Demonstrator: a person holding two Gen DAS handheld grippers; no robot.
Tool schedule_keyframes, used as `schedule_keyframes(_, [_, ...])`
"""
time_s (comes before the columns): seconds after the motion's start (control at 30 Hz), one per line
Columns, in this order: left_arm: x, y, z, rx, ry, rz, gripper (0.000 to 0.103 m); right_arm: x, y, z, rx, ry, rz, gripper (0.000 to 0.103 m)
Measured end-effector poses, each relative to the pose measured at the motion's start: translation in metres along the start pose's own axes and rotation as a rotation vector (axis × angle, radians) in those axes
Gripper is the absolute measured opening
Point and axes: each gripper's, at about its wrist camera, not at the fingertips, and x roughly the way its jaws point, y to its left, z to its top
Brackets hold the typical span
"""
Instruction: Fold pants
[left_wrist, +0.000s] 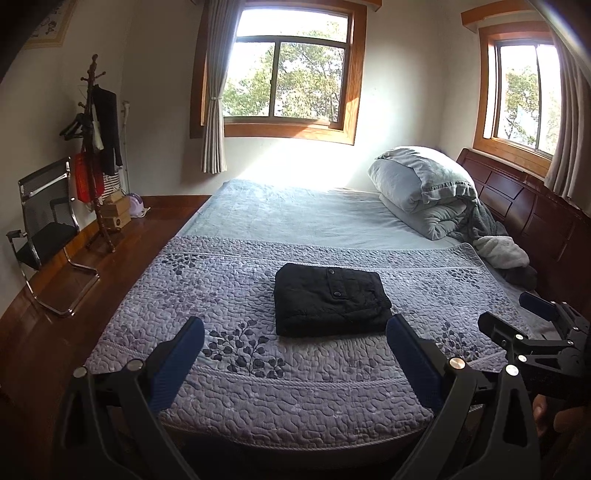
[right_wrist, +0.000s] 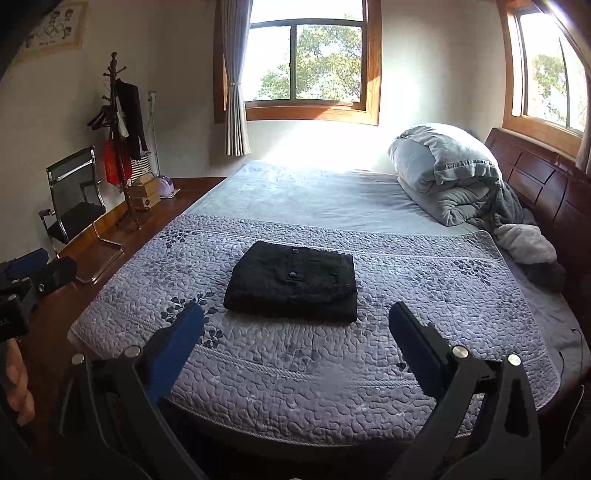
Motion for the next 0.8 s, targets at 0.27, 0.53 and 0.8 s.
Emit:
schedule_keyframes(0.27, [0.011,-0.011,-0.005,0.023,0.046,-0.017,0.099,0.005,0.000,-0.001,-0.009,0.010,-0.004,0.100])
schedule_keyframes(0.53, [0.014,-0.011,-0.004,-0.003,0.057,-0.061,0.099,0.009,-0.006,-0.004,-0.007,0.022,-0.003,0.100])
schedule_keyframes(0.8, [0.020,-0.013,-0.002,0.002,0.050,-0.081,0.099,0.013,-0.009,-0.007,0.002,0.032,-0.005,0.100])
